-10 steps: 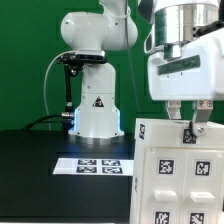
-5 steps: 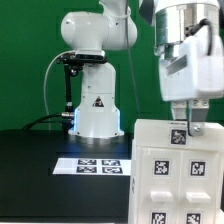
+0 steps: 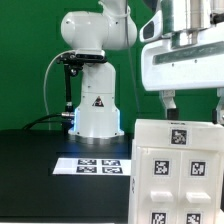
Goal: Assemble cabinet
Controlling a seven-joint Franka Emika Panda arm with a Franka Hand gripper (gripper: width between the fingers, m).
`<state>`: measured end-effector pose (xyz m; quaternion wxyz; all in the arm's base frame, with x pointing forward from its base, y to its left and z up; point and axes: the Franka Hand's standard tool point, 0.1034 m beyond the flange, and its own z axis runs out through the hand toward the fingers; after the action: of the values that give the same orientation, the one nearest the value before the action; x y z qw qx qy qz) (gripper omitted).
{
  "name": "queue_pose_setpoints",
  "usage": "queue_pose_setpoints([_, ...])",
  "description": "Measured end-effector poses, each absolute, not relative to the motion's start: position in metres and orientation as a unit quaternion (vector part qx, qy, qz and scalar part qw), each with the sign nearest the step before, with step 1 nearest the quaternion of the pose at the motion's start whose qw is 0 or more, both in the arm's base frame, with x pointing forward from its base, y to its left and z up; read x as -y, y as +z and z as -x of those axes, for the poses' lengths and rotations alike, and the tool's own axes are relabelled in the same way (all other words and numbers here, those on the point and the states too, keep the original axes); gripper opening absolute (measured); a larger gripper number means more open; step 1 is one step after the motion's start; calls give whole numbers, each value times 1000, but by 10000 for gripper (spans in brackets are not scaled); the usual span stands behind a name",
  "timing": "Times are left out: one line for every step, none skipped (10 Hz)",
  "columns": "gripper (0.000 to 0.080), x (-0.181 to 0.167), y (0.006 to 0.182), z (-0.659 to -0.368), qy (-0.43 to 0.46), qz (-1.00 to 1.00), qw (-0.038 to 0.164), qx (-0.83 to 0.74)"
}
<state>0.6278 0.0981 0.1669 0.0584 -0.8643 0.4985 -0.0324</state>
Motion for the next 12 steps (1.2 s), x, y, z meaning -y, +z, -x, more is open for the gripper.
queue_pose_setpoints([797,-98,167,-628,-35,883,57,-465])
queue_pose_setpoints([797,-97,168,-629,-41,915,52,-398])
queue_pose_setpoints([797,-98,171,-631,-48,950,47,-304])
queue_pose_setpoints([797,-103,175,-632,-47,970,43,-233])
queue_pose_setpoints([797,-104,178,-634,-52,982,41,-177])
queue_pose_setpoints([797,-104,177,-634,-54,986,39,-156])
queue_pose_setpoints([797,-103,177,-634,-55,989,37,-131])
queue_pose_setpoints([797,-101,177,-634,-57,994,33,-89])
queue_pose_setpoints([797,-100,177,-634,-58,997,30,-47])
queue_pose_setpoints([797,-98,178,-633,-53,997,21,48])
queue_pose_setpoints([797,-98,181,-634,-48,988,9,143])
queue_pose_setpoints([797,-97,182,-636,-50,979,8,197])
